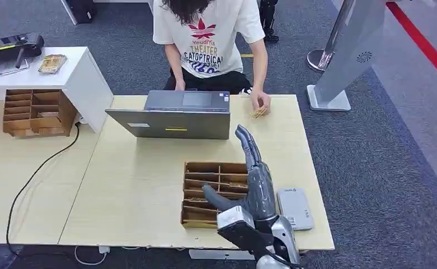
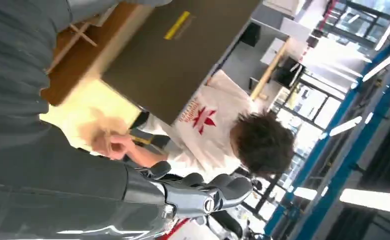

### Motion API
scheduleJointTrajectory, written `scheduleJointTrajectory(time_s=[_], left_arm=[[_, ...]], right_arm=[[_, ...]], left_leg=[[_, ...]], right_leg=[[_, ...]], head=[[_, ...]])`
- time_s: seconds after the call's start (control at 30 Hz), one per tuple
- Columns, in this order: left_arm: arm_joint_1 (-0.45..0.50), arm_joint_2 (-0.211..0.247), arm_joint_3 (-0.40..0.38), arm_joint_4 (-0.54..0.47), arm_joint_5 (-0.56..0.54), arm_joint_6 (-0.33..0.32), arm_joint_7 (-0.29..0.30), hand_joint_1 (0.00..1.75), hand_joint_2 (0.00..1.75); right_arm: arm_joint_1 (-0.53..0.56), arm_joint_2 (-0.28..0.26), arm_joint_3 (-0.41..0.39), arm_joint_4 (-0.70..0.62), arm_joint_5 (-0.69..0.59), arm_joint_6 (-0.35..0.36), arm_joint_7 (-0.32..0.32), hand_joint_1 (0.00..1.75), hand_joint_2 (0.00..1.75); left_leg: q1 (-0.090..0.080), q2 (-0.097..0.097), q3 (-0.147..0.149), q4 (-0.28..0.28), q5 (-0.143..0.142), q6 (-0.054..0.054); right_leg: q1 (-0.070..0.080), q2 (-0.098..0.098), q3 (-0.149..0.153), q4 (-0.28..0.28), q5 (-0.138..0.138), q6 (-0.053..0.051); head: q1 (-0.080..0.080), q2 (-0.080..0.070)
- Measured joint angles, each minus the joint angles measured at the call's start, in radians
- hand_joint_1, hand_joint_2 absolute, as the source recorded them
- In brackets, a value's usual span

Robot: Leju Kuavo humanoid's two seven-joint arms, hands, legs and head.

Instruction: Pass the card to the sensor for recognition and then transmit it.

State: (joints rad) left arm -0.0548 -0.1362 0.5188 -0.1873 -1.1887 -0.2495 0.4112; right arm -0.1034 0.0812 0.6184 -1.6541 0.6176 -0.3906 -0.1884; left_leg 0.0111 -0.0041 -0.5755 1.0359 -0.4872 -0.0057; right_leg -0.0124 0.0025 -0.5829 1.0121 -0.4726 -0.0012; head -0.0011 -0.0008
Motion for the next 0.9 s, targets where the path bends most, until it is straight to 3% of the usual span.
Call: scheduleJointTrajectory(time_s=[0.07,0.1,0.13,0.17,0.2,0.27,0.3,0.7,0.83,0.87,0.9], left_arm=[[0.0,-0.002,0.008,0.0,0.001,0.0,0.002,0.0,0.0],[0.0,-0.002,0.01,0.0,0.001,0.0,0.002,0.0,0.0],[0.0,-0.002,0.014,0.0,0.001,0.0,0.003,0.0,0.0],[0.0,-0.003,0.016,0.0,0.001,0.0,0.003,0.0,0.0],[0.0,-0.003,0.016,0.0,0.001,0.001,0.004,0.0,0.0],[0.0,-0.003,0.017,0.0,0.001,0.001,0.005,0.0,0.0],[0.0,-0.003,0.018,0.0,0.001,0.001,0.005,0.0,0.0],[0.0,-0.004,0.031,0.0,-0.009,0.001,0.005,0.0,0.0],[0.0,-0.005,0.033,0.0,-0.016,0.001,0.005,0.0,0.0],[0.0,-0.005,0.033,0.0,-0.02,0.002,0.005,0.0,0.0],[0.0,-0.009,0.033,0.0,-0.024,0.006,0.006,0.0,0.0]], right_arm=[[0.019,-0.008,0.002,-0.002,0.012,0.006,0.007,0.03,1.75],[0.027,-0.01,0.003,-0.001,0.016,0.009,0.008,0.24,1.75],[0.032,-0.012,0.004,-0.001,0.024,0.011,0.009,0.91,1.75],[0.036,-0.014,0.005,-0.001,0.03,0.012,0.009,1.4,1.75],[0.04,-0.016,0.006,0.0,0.032,0.013,0.009,1.61,1.75],[0.043,-0.018,0.006,0.002,0.049,0.011,0.01,1.61,1.75],[0.044,-0.018,0.007,0.003,0.055,0.01,0.012,1.73,1.75],[0.035,-0.021,0.031,0.056,0.215,-0.027,0.063,1.75,1.75],[0.02,-0.021,0.041,0.089,0.318,-0.066,0.113,1.43,1.75],[0.016,-0.021,0.043,0.1,0.353,-0.076,0.13,1.31,1.75],[0.012,-0.021,0.044,0.115,0.399,-0.088,0.154,1.03,1.75]], left_leg=[[0.0,0.0,0.0,0.0,0.0,0.0],[0.0,0.0,0.0,0.0,0.0,0.0],[0.0,0.0,0.0,0.0,0.0,0.0],[0.0,0.0,0.0,0.0,0.0,0.0],[0.0,0.0,0.0,0.0,0.0,0.0],[0.0,0.0,0.0,0.0,0.0,0.0],[0.0,0.0,0.0,0.0,0.0,0.0],[0.0,0.0,0.0,0.0,0.0,0.0],[0.0,0.0,0.0,0.0,0.0,0.0],[0.0,0.0,0.0,0.0,0.0,0.0],[0.0,0.0,0.0,0.0,0.0,0.0]], right_leg=[[0.0,0.0,0.0,0.0,0.0,0.0],[0.0,0.0,0.0,0.0,0.0,0.0],[0.0,0.0,0.0,0.0,0.0,0.0],[0.0,0.0,0.0,0.0,0.0,0.0],[0.0,0.0,0.0,0.0,0.0,0.0],[0.0,0.0,0.0,0.0,0.0,0.0],[0.0,0.0,0.0,0.0,0.0,0.0],[0.0,0.0,0.0,0.0,0.0,0.0],[0.0,0.0,0.0,0.0,0.0,0.0],[0.0,0.0,0.0,0.0,0.0,0.0],[0.0,0.0,0.0,0.0,0.0,0.0]], head=[[0.0,0.0],[0.0,0.0],[0.0,0.0],[0.0,0.0],[0.0,0.0],[0.0,0.0],[0.0,0.0],[0.0,0.0],[0.0,0.0],[0.0,0.0],[0.0,0.0]])
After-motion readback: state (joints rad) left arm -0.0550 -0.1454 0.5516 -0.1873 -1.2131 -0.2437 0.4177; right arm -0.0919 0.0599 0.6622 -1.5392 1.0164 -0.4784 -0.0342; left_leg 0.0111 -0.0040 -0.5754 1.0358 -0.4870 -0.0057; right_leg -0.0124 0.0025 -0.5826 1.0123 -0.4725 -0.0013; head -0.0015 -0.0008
